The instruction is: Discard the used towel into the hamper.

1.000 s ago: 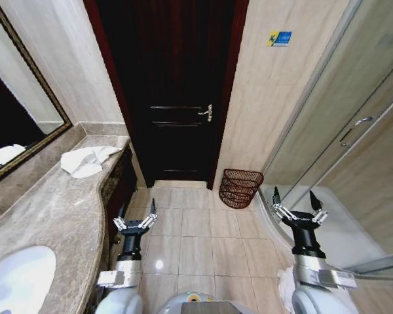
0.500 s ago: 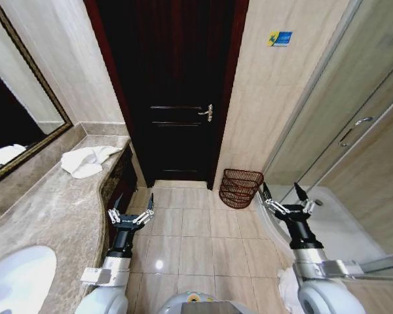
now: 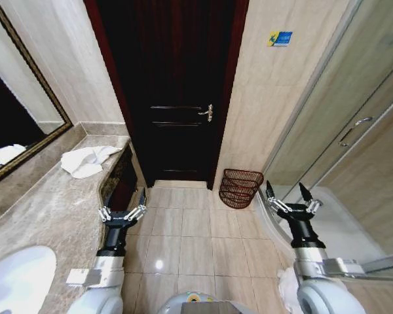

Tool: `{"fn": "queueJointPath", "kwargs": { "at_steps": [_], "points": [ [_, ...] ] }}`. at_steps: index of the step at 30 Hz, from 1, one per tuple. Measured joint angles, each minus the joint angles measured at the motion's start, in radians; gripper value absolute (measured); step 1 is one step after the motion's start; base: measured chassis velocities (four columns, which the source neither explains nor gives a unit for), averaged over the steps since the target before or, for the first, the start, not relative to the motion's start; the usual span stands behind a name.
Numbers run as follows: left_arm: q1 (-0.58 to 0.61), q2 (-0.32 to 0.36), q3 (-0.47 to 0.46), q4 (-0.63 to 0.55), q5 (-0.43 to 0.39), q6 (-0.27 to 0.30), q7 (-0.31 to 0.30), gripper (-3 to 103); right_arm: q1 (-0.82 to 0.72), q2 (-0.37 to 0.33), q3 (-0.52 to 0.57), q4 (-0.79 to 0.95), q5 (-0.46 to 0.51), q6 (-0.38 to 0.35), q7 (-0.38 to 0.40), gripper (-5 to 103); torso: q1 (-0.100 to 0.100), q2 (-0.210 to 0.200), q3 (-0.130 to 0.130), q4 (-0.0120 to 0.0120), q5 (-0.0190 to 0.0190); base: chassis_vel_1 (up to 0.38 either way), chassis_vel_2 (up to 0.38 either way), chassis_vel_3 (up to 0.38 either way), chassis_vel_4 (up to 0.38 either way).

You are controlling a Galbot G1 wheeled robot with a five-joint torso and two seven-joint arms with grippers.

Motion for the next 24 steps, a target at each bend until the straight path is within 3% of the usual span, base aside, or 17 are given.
{"fn": "queueJointPath", "kwargs": {
  "at_steps": [9,24],
  "points": [
    [0.007,-0.057,0.036,0.017,0.004,-0.012,-0.004,99,-0.009,0.029,0.004,-0.016,-0.021,0.065,0.037,100,0.0,0.0,0.0,0.0,0.0001,0.0,0.0,0.0,0.0],
    [0.005,-0.102,0.052,0.034,0.026,-0.042,-0.021,99,0.008,0.026,-0.019,-0.003,-0.016,0.032,0.025,100,0.0,0.0,0.0,0.0001,0.0002,0.0,0.0,0.0,0.0]
  ]
}}
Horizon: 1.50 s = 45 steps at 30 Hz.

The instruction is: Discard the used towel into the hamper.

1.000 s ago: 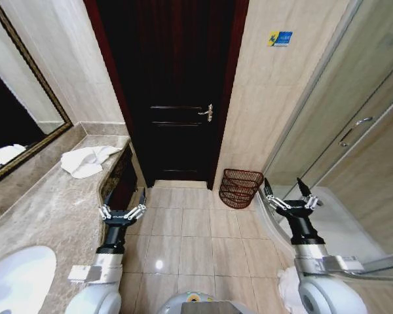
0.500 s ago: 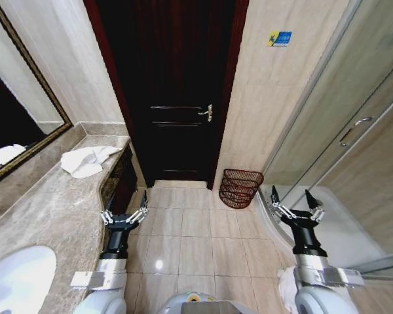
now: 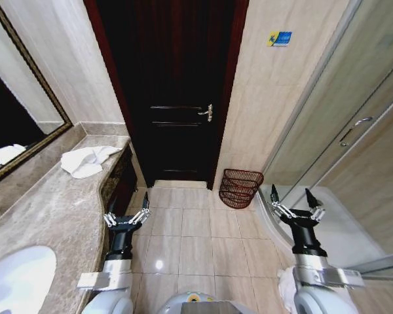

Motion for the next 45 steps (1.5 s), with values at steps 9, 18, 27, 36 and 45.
{"fn": "queueJointPath", "kwargs": {
  "at_steps": [9,18,27,36,45],
  "points": [
    [0.014,-0.009,0.011,0.002,0.037,-0.006,0.002,98,-0.012,0.0,0.007,-0.003,0.03,0.006,-0.036,100,0.0,0.0,0.0,-0.0001,-0.0001,0.0,0.0,0.0,0.0],
    [0.026,-0.024,0.021,0.005,0.06,-0.013,0.007,98,-0.016,-0.011,0.006,0.004,0.042,0.012,-0.051,100,0.0,0.0,0.0,0.0,-0.0001,-0.01,0.009,0.014,-0.01],
    [0.024,-0.038,0.021,0.007,0.063,-0.014,0.008,98,-0.01,-0.026,0.007,0.0,0.06,0.007,-0.059,100,0.0,0.0,0.0,0.0,-0.0001,-0.082,0.085,0.086,-0.097],
    [0.023,-0.039,0.019,0.012,0.065,-0.012,0.008,98,-0.007,-0.026,0.008,-0.013,0.062,0.011,-0.071,100,0.0,0.0,0.0,0.0,-0.0001,-0.129,0.146,0.152,-0.143],
    [0.02,-0.042,0.014,0.013,0.061,-0.015,0.007,98,-0.012,-0.02,0.012,-0.018,0.064,0.022,-0.08,100,0.0,0.0,0.0,0.0,-0.0004,-0.218,0.229,0.231,-0.234]
  ]
}}
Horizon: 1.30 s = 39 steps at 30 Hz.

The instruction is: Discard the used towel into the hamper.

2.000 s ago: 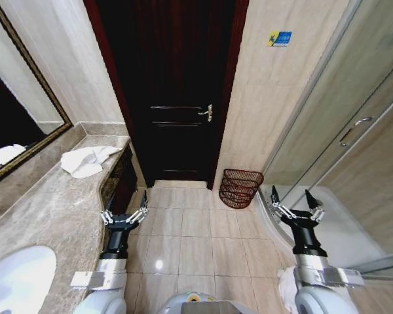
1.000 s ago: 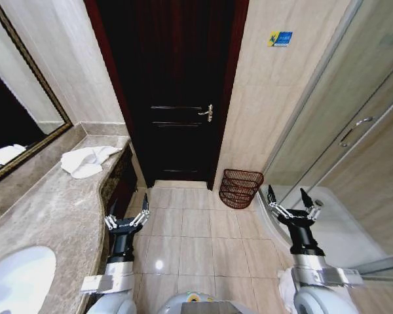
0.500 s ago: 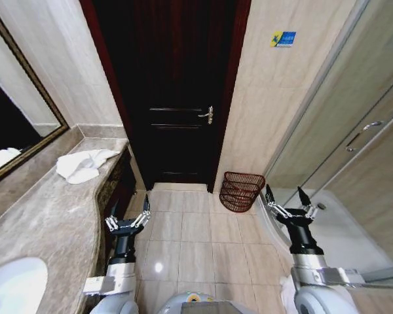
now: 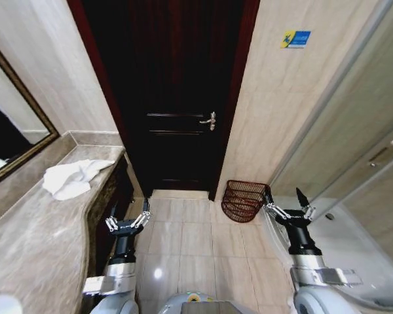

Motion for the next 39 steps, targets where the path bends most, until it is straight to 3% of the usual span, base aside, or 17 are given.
{"fn": "queueJointPath", "kwargs": {
  "at_steps": [14,16,20,27,39],
  "points": [
    [-0.003,0.001,0.0,0.007,-0.001,-0.002,-0.002,98,0.002,0.008,0.0,-0.014,-0.016,0.05,0.002,100,0.001,0.0,0.0,0.0,0.0001,-0.211,0.201,0.207,-0.188],
    [-0.003,0.0,-0.002,0.007,0.005,-0.001,-0.003,95,0.002,0.009,-0.001,-0.016,-0.017,0.052,0.003,100,0.001,0.0,0.0,0.0004,0.0007,-0.099,0.082,0.035,-0.013],
    [-0.005,-0.003,-0.007,0.0,0.013,-0.002,-0.009,100,0.004,0.013,-0.002,-0.018,-0.027,0.052,0.012,100,-0.001,0.0,0.0,0.0,0.0004,-0.008,0.017,-0.035,-0.006],
    [-0.017,-0.007,-0.018,0.001,0.028,-0.028,-0.024,100,0.006,0.012,-0.002,-0.023,-0.031,0.05,0.019,100,-0.001,0.0,0.0,0.0,0.0004,0.023,-0.013,-0.03,0.01],
    [-0.029,-0.012,-0.019,0.005,0.027,-0.008,-0.084,100,0.019,0.004,-0.002,-0.034,-0.032,0.051,0.05,100,0.0,0.0,0.0,-0.0001,0.0003,0.0,0.0,0.0,0.0]
  ]
}}
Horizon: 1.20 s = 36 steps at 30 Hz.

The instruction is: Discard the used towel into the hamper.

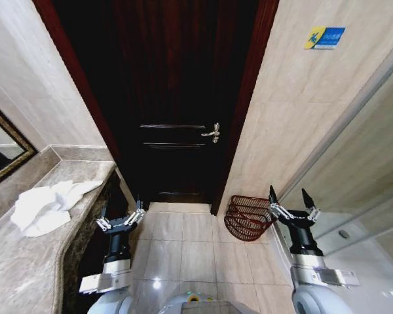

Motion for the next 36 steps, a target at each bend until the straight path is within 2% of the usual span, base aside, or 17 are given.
{"fn": "queueJointPath", "kwargs": {
  "at_steps": [10,23,36],
  "points": [
    [0.0,-0.001,-0.003,-0.003,-0.002,0.004,-0.013,100,0.008,-0.008,-0.008,-0.001,0.0,0.01,-0.037,100,0.0,0.0,0.0,0.0,0.0001,0.036,0.035,0.043,0.035],
    [-0.002,-0.004,-0.007,-0.008,-0.017,0.014,-0.024,100,0.102,-0.088,-0.02,0.012,-0.054,-0.059,0.063,100,0.0,0.0,0.0,0.0002,0.0001,0.102,0.097,0.09,0.097],
    [-0.013,0.0,-0.028,-0.008,-0.026,0.031,-0.03,100,0.121,-0.103,-0.028,0.013,-0.036,-0.057,0.032,100,0.0,0.0,0.0,0.0001,0.0,0.121,0.12,0.136,0.131]
  ]
}}
